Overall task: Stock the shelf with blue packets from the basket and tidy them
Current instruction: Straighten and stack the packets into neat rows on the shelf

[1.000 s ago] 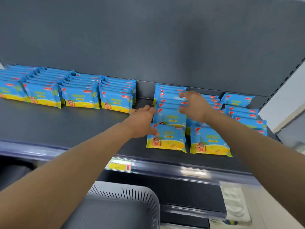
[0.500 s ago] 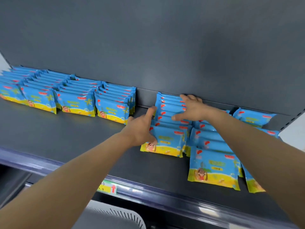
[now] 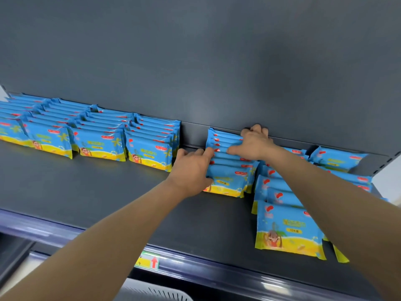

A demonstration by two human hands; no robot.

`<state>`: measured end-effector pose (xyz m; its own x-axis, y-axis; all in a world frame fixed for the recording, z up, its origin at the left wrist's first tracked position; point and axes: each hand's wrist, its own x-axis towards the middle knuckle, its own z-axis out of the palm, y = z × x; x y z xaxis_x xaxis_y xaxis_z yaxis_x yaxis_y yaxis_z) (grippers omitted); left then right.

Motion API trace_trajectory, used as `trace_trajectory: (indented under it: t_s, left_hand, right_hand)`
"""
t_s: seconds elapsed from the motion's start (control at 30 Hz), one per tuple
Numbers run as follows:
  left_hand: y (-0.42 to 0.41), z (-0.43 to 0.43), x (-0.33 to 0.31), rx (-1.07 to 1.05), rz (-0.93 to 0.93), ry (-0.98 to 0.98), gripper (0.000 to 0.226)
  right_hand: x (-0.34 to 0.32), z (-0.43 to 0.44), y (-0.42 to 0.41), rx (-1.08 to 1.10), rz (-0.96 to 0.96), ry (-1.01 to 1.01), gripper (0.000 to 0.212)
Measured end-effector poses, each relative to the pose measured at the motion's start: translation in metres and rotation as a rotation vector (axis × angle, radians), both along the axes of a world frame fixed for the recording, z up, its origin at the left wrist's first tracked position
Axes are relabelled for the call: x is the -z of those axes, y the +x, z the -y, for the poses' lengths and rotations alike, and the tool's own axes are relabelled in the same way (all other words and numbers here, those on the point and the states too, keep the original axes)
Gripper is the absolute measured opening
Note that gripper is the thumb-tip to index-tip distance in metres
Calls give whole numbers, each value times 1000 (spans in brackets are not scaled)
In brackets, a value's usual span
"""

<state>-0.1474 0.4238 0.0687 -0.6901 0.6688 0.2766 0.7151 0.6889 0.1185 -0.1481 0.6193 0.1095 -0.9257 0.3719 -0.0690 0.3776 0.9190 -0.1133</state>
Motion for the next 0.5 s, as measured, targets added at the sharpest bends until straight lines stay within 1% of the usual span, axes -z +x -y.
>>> trace_trajectory:
  t_s: [0.1,0.17,0.3,0.4,0.5]
  left_hand:
    - [-5,2,1,-23,-50,-13,53]
    - [-10,6,0,-50,-75,-26,51]
    - [-24,23,-1,-125,-163,-88,50]
    - [-33,36,-2,-189,-268,-137,53]
    - [-36,43,-1,-168,-256,-138,54]
  right_hand:
    - [-1,3,-2,-8,-10,-127,77]
    - [0,9,-5,-24,-48,-194,75]
    - [3,30,-14,-63,-168,-264,65]
    - [7,43,-17,-71,-258,-352,63]
    - [5,46,-14,-58,-287,-397,52]
